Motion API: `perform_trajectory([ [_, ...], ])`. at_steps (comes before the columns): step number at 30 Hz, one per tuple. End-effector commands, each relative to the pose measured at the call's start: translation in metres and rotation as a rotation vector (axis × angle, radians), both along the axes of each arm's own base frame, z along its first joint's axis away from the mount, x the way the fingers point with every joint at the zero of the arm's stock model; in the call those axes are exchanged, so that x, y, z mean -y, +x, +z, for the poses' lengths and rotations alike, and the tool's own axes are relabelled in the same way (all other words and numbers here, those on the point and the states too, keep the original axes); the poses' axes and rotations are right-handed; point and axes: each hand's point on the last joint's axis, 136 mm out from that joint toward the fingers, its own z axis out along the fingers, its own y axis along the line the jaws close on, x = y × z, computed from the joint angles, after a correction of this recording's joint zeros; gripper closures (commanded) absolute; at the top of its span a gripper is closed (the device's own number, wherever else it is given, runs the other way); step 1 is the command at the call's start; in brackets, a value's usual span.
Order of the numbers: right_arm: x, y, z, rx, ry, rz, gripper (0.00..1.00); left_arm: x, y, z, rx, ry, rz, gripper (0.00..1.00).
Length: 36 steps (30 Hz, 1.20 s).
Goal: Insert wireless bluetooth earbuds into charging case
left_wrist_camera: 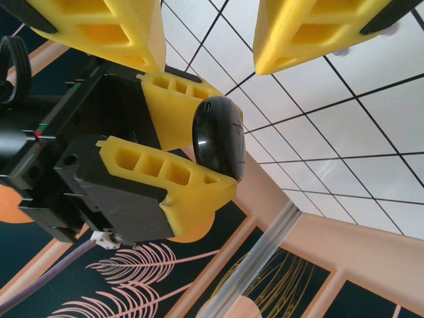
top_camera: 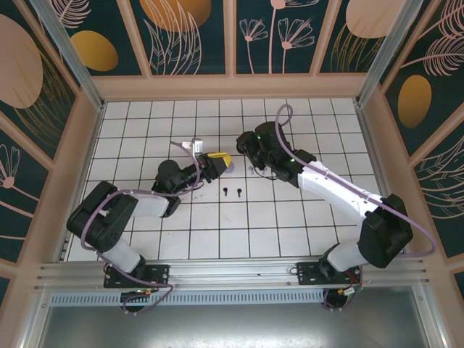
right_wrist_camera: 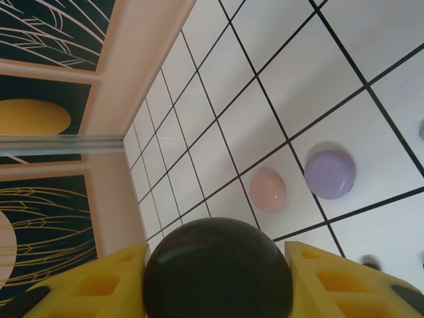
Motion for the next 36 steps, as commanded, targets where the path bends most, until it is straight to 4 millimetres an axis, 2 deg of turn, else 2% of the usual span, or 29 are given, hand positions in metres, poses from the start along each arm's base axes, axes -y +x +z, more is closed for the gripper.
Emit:
perform_trajectory([
  [1, -0.002, 0.004, 0.021, 0.037, 0.054, -0.047, 0.65, 0.007, 0.001, 0.023, 0.068, -0.061, -0.010, 0.60],
  [10, -0.010, 0.002, 0.021, 0.036, 0.056, -0.030, 0.65, 0.020, 0.006, 0.031, 0.083, -0.087, -0.031, 0.62],
  [11, -0.011, 0.002, 0.021, 0.035, 0.058, -0.028, 0.65, 0.022, 0.009, 0.021, 0.064, -0.074, -0.033, 0.62],
  [27, -0.022, -0.001, 0.018, 0.033, 0.063, -0.002, 0.66, 0.029, 0.018, 0.020, 0.062, -0.088, -0.032, 0.65],
  [36, -0.025, -0.004, 0.018, 0.032, 0.065, 0.007, 0.66, 0.028, 0.020, 0.020, 0.064, -0.094, -0.021, 0.74],
])
